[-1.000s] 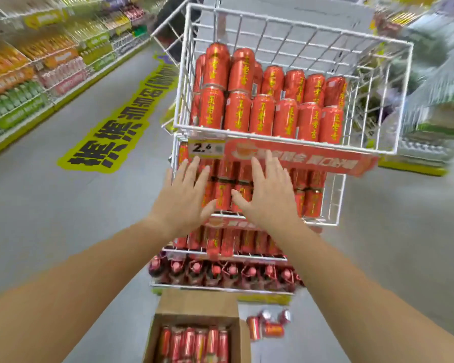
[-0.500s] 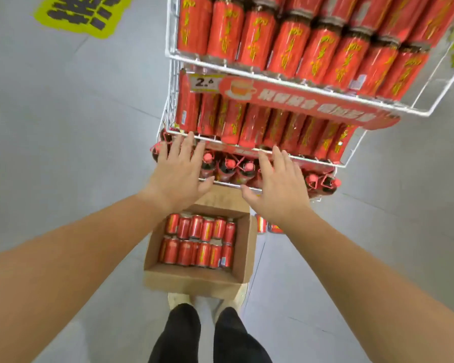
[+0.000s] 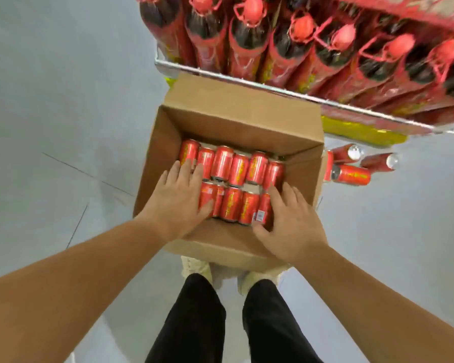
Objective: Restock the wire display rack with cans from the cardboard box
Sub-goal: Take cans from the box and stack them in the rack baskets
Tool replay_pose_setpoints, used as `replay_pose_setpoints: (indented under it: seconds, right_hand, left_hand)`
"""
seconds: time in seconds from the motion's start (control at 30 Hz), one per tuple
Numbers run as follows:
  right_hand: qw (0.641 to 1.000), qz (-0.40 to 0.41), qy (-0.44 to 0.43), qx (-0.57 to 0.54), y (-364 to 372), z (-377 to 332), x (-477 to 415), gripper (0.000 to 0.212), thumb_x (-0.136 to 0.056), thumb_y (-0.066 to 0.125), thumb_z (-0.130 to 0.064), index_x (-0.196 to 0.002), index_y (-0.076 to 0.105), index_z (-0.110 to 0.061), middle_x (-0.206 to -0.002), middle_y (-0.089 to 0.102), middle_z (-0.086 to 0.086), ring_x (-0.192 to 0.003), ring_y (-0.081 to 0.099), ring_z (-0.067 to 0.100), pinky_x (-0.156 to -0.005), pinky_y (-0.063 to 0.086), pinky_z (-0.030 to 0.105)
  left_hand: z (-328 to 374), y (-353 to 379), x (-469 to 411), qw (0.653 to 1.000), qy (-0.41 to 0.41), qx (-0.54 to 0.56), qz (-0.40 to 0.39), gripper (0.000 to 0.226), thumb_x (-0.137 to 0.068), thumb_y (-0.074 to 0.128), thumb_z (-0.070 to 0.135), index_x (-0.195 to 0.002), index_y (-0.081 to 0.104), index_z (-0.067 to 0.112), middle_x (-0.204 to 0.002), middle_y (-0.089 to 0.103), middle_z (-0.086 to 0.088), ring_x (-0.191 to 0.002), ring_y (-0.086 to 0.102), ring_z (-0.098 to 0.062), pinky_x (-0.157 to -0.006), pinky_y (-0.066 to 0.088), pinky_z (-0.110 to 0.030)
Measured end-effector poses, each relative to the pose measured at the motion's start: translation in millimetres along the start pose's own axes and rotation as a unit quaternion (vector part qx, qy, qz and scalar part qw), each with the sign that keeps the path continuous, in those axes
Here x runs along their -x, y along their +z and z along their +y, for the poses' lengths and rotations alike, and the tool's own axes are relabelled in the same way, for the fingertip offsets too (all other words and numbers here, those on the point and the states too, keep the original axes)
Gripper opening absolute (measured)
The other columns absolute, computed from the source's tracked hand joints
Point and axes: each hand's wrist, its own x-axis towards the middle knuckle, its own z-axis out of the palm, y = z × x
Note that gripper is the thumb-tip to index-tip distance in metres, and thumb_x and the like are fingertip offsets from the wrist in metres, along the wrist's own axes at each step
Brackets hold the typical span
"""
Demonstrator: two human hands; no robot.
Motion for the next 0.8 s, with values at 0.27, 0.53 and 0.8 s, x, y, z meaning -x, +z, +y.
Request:
replay_pose_setpoints:
  seconds: [0.27, 0.53, 0.8]
  right_hand:
    - [0.998, -0.058, -0.016, -0.037, 108.3, -16.9, -81.3, 0.085, -0.090, 0.044, -0.067, -0.157, 0.014, -0.026, -0.160, 0.024, 0.004, -0.146, 0.027, 0.026, -0.115, 0.032, 0.043]
    - [0.983, -0.107, 0.015, -0.149, 169.2, -61.2, -155.5, 0.074, -0.086, 0.056, -0.058, -0.147, 0.038, -0.020, -0.145, 0.046, 0.007, -0.133, 0.045, 0.029, -0.108, 0.042, 0.041]
    - [0.916, -0.132, 0.152, -0.347, 208.0, -92.7, -193.6, 0.078, -0.080, 0.076, -0.044, -0.141, 0.037, -0.014, -0.136, 0.057, 0.008, -0.126, 0.054, 0.029, -0.101, 0.040, 0.033]
  left_hand:
    - [-41.6, 105.7, -54.2, 0.986, -0.099, 0.101, -0.091, 0.069, -0.100, 0.050, 0.046, -0.154, 0.019, 0.017, -0.151, 0.038, -0.011, -0.138, 0.040, -0.030, -0.111, 0.041, -0.046]
    - [-77.0, 173.5, -100.3, 0.917, -0.248, 0.240, -0.199, 0.068, -0.090, 0.068, 0.034, -0.143, 0.033, 0.009, -0.140, 0.047, -0.019, -0.125, 0.052, -0.038, -0.107, 0.043, -0.047]
    - [-83.8, 197.3, -112.5, 0.882, -0.288, 0.315, -0.197, 0.099, -0.075, 0.087, 0.036, -0.150, 0.028, 0.012, -0.149, 0.039, -0.011, -0.136, 0.045, -0.028, -0.113, 0.038, -0.040]
